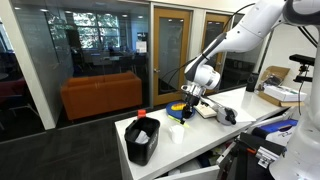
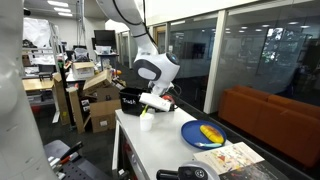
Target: Put the yellow sharpie in the cup
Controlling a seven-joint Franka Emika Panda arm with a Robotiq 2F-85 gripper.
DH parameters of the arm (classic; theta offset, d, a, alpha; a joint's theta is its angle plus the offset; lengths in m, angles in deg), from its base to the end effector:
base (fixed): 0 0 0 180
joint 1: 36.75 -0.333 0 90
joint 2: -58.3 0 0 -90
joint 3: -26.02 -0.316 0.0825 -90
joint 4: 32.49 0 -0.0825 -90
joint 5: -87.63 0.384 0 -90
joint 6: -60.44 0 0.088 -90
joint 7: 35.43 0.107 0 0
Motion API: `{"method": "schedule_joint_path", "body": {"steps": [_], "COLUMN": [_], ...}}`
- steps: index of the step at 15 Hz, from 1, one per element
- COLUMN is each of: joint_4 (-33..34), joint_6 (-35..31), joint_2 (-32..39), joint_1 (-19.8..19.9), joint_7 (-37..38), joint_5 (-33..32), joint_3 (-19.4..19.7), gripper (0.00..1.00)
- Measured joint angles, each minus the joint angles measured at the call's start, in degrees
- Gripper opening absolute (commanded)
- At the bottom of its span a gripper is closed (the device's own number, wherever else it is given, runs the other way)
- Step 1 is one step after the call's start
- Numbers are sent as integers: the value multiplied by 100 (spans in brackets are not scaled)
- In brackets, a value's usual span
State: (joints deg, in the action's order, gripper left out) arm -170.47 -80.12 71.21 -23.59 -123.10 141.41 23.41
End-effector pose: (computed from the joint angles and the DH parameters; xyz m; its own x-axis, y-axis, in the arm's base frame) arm 0.4694 -0.0867 0.2063 0.8238 0.4166 0.3845 0.5485 -0.7570 -0.3551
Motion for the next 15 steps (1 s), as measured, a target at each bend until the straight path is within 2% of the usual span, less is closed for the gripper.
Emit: {"method": "schedule_joint_path", "body": {"steps": [8,15], "joint_4": [-1,22], "joint_6": [-293,-360], "joint_2": [51,349], "joint_1": [-336,-360], "joint_7": [-58,-796], "joint_5": [638,1521], "joint_3": [5,39], "gripper": [4,4]}}
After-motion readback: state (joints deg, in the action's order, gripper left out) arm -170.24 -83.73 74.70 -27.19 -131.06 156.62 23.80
